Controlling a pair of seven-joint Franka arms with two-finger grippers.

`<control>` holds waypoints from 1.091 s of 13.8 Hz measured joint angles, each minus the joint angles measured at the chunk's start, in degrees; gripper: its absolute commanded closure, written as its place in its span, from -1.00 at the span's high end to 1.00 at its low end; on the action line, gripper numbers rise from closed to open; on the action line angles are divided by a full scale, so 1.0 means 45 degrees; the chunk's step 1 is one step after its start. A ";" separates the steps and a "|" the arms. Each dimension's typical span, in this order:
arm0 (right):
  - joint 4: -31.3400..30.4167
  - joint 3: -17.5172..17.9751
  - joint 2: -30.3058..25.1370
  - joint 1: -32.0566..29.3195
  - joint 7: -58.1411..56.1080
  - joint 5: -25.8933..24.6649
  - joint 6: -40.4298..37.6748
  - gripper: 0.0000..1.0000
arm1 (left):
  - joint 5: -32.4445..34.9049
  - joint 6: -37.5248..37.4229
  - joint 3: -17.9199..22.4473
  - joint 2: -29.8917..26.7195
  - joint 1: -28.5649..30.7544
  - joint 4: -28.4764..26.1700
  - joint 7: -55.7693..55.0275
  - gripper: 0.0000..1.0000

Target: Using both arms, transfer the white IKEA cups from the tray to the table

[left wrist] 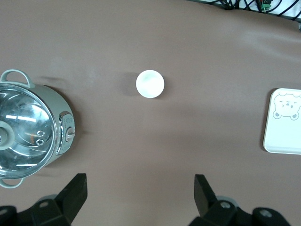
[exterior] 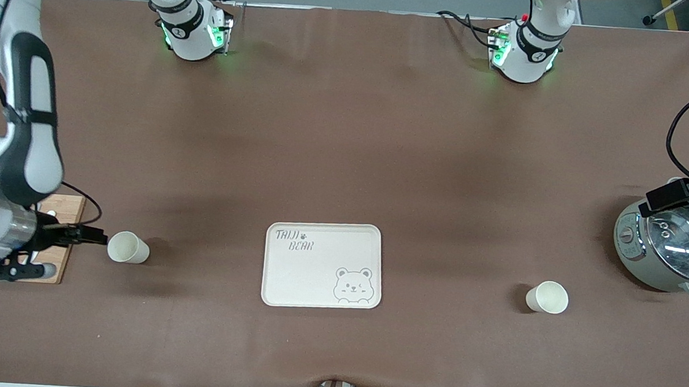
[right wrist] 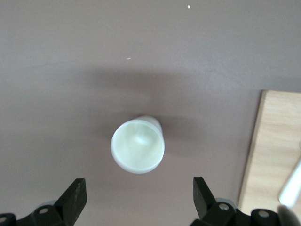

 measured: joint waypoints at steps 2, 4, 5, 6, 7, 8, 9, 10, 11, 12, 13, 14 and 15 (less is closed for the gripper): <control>0.0028 -0.0017 -0.1208 -0.0004 0.0249 0.0000 -0.1317 1.00 | 0.0000 0.0074 -0.0048 -0.0104 -0.0090 0.0020 0.0000 1.00; 0.0010 -0.0030 -0.2267 -0.0011 0.0971 0.0000 -0.2262 1.00 | 0.0000 0.0076 -0.0047 -0.0378 -0.0343 0.0012 -0.0014 1.00; -0.0003 -0.0030 -0.2700 -0.0010 0.1371 0.0000 -0.2536 1.00 | 0.0000 0.0075 -0.0045 -0.0487 -0.0492 -0.0004 -0.0047 1.00; -0.0016 -0.0029 -0.3086 -0.0008 0.1667 -0.0070 -0.2759 1.00 | 0.0005 0.0073 -0.0045 -0.0567 -0.0612 -0.0027 -0.0076 1.00; -0.0023 -0.0022 -0.3395 0.0001 0.1784 -0.0260 -0.2920 1.00 | 0.0021 0.0073 -0.0045 -0.0644 -0.0673 -0.0072 -0.0088 1.00; -0.0028 0.0001 -0.3673 0.0049 0.1806 -0.0624 -0.3036 1.00 | 0.0028 0.0073 -0.0044 -0.0709 -0.0683 -0.0136 -0.0089 1.00; -0.0033 0.0015 -0.3929 0.0171 0.1834 -0.0952 -0.3184 1.00 | 0.0034 0.0073 -0.0030 -0.0750 -0.0677 -0.0178 -0.0090 1.00; -0.0034 0.0016 -0.4184 0.0324 0.1994 -0.1149 -0.3412 1.00 | 0.0037 0.0073 -0.0010 -0.0763 -0.0652 -0.0185 -0.0090 1.00; -0.0036 0.0018 -0.4419 0.0447 0.2237 -0.1214 -0.3624 1.00 | 0.0037 0.0073 0.0004 -0.0764 -0.0628 -0.0191 -0.0090 1.00; -0.0035 0.0020 -0.4612 0.0516 0.2412 -0.1245 -0.3763 1.00 | 0.0037 0.0073 0.0011 -0.0764 -0.0613 -0.0205 -0.0090 1.00; -0.0042 0.0018 -0.4761 0.0526 0.2498 -0.1275 -0.3810 1.00 | 0.0043 0.0073 0.0016 -0.0764 -0.0607 -0.0225 -0.0090 1.00; -0.0057 -0.0003 -0.4831 0.0520 0.2513 -0.1320 -0.3809 1.00 | 0.0094 0.0073 0.0024 -0.0763 -0.0602 -0.0249 -0.0090 1.00; -0.0086 -0.0036 -0.4835 0.0505 0.2515 -0.1352 -0.3792 1.00 | 0.0222 0.0073 0.0027 -0.0764 -0.0601 -0.0271 -0.0090 1.00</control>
